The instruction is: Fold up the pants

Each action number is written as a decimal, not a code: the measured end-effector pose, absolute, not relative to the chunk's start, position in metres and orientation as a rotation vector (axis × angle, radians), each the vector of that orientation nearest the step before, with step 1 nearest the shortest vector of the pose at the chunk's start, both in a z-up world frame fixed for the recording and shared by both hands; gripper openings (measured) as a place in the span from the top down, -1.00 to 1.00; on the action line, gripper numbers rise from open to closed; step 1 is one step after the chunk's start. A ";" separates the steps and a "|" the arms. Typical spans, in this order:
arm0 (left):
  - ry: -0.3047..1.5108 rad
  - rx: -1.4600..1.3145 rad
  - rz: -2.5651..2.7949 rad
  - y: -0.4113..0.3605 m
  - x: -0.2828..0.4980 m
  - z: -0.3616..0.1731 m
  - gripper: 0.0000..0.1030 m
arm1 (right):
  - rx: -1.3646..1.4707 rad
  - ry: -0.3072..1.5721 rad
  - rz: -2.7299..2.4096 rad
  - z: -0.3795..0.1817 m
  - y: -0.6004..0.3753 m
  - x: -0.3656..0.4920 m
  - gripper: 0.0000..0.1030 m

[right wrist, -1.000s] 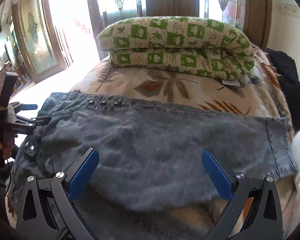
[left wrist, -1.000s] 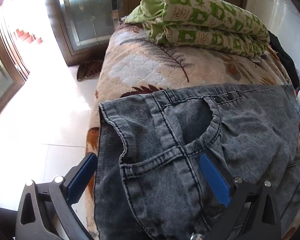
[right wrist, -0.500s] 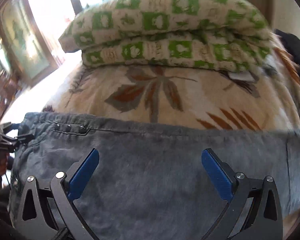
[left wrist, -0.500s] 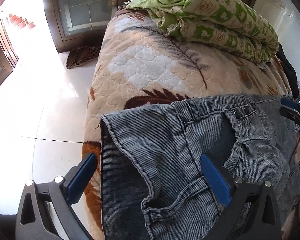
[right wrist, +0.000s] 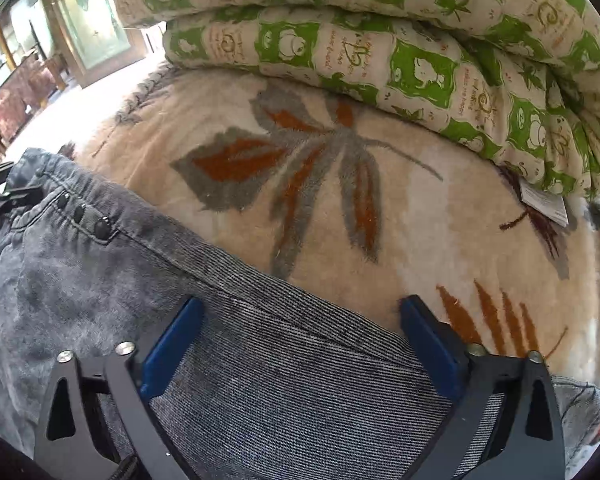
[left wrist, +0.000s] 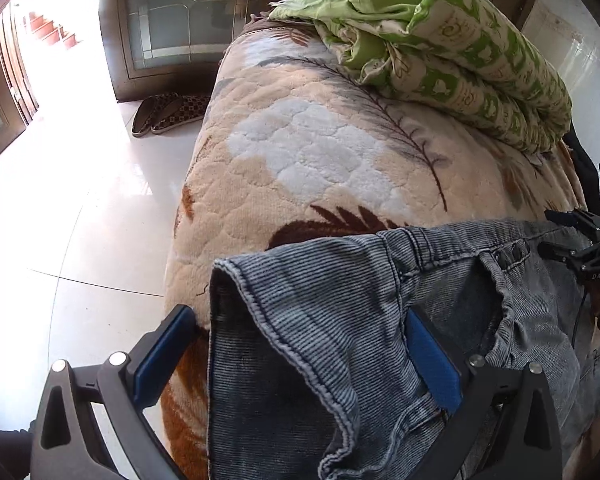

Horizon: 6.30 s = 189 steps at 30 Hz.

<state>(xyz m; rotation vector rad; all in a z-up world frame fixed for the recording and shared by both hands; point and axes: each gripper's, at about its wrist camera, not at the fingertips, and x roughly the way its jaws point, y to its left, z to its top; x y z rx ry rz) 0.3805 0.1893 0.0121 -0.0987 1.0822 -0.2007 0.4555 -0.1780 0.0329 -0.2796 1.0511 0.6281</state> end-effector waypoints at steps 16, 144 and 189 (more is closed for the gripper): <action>0.962 -0.051 -0.283 0.165 0.331 0.070 0.63 | -0.330 1.000 0.733 0.069 -0.182 0.402 0.81; 1.283 0.108 -0.224 0.183 0.089 0.117 -0.39 | 0.290 1.156 0.094 0.039 -0.313 0.121 0.15; 1.175 0.414 -1.035 -0.203 0.095 0.056 0.95 | 0.119 1.153 -0.004 0.059 -0.431 0.181 0.83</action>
